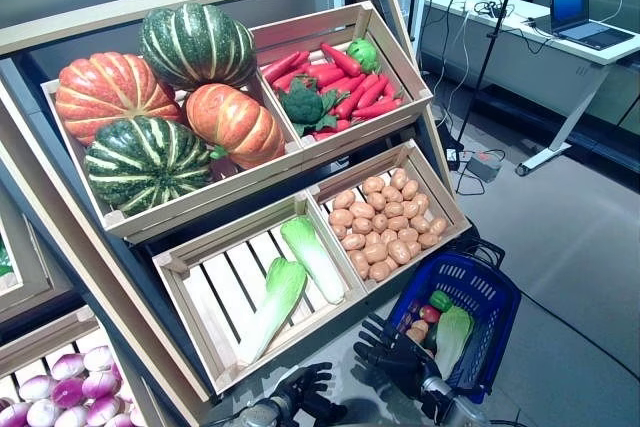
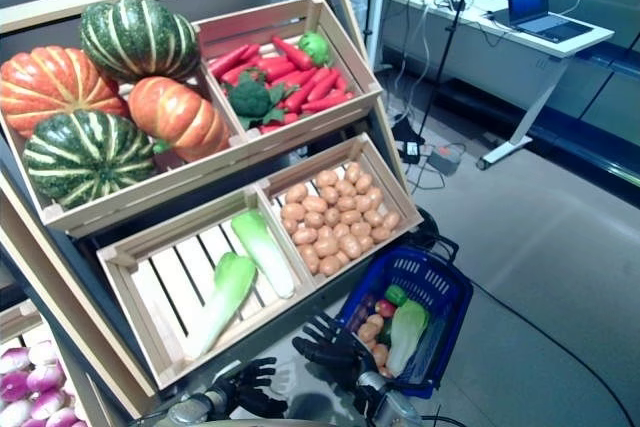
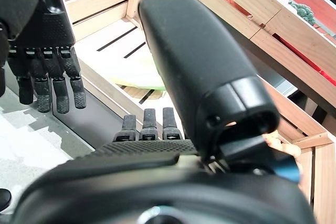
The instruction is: Put vegetables into the basket
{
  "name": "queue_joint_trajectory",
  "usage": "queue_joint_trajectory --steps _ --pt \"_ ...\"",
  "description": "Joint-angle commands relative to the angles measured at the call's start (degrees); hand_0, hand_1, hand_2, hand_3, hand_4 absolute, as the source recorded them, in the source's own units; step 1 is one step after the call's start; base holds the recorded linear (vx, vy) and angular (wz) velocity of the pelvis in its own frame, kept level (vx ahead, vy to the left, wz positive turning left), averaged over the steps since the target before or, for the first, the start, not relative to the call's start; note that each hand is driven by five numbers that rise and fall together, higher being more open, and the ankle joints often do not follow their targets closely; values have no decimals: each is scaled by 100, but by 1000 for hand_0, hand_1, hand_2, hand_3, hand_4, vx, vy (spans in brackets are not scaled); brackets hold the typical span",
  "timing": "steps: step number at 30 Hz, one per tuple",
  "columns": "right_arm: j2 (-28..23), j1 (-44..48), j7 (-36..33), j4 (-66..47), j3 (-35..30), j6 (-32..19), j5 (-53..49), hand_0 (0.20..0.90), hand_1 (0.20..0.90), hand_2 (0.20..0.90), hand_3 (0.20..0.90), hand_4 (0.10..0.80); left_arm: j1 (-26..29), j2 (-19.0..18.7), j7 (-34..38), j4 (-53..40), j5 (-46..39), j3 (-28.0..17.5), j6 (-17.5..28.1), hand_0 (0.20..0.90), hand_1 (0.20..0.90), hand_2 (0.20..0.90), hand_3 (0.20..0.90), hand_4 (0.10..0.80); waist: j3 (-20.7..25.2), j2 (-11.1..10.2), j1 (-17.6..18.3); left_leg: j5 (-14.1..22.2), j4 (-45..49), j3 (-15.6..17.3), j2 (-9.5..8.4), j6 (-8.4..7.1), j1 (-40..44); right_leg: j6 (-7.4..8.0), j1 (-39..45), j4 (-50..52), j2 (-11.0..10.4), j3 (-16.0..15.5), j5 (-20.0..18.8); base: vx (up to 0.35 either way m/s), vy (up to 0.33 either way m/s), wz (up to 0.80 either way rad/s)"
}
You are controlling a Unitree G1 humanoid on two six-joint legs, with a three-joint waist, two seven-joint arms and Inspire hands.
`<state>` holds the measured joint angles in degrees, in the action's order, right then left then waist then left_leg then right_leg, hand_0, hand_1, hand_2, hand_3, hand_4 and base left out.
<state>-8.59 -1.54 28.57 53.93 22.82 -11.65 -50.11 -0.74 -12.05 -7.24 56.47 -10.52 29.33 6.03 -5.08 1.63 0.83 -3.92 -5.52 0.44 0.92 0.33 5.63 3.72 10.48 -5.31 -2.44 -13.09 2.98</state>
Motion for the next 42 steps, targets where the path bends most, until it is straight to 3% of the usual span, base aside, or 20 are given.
queue_joint_trajectory --steps 1,6,11,16,18,22,26,32,38,42 --pt "166 706 92 -144 -51 -367 -265 900 900 900 900 800 831 34 39 147 433 268 738 900 900 900 900 800 -249 -67 -32 743 52 242 -101 144 355 -275 61 31 -11 155 8 0 0 0" --pt "149 729 -106 -148 -36 -463 -239 900 900 900 900 800 903 -93 743 -278 480 386 1216 900 900 900 900 800 -288 -61 -38 734 52 211 -102 138 344 -284 54 31 -7 168 3 0 0 0" --pt "96 642 -475 -409 -67 -616 -156 900 900 900 900 800 817 -280 864 -903 354 245 1553 900 900 900 900 800 -334 -50 -76 714 52 190 -106 127 317 -303 43 31 -22 119 -2 0 0 0" --pt "16 600 -1059 -850 -62 -977 99 900 900 900 900 800 748 -486 1061 -1612 340 166 1774 900 900 900 900 800 -398 -38 -89 709 52 179 -112 115 291 -307 25 31 -38 96 -12 0 0 0" --pt "-24 534 -1656 -1212 -55 -1064 396 900 900 900 900 800 681 -654 1233 -2092 267 18 1871 900 900 900 900 800 -428 -25 -106 722 52 169 -120 122 281 -310 15 31 -44 85 -7 0 0 0" --pt "-79 423 -2279 -1521 -75 -1018 824 900 900 900 900 800 594 -846 1458 -2550 248 -204 1900 900 900 900 900 800 -439 -16 -123 737 52 151 -124 126 271 -313 10 31 -46 62 8 0 0 0" --pt "-153 340 -2608 -1920 -87 -1144 1059 900 900 900 900 800 575 -1005 1932 -2828 679 -348 1794 900 900 900 900 800 -449 -13 -112 730 52 144 -125 116 257 -308 0 31 -55 37 5 0 0 0" --pt "-234 190 -2874 -2488 -160 -1238 1295 900 900 900 900 800 665 -1127 3026 -2803 1207 -803 1209 900 900 900 900 800 -415 16 -66 717 52 152 -135 90 238 -298 -19 31 -67 30 6 29 24 0" --pt "-252 15 -3280 -2569 -237 -1077 1656 900 900 900 900 800 775 -1060 3795 -2584 1676 -1146 592 900 900 900 900 800 -414 4 -9 678 52 175 -134 72 181 -301 -59 31 -71 31 -18 67 36 0" --pt "-289 -19 -3156 -2612 -221 -782 1543 900 900 900 900 800 945 -964 4122 -2236 1620 -1254 265 900 900 900 900 800 -516 -14 50 595 52 197 -109 61 123 -341 -146 83 -66 38 -25 63 61 0"
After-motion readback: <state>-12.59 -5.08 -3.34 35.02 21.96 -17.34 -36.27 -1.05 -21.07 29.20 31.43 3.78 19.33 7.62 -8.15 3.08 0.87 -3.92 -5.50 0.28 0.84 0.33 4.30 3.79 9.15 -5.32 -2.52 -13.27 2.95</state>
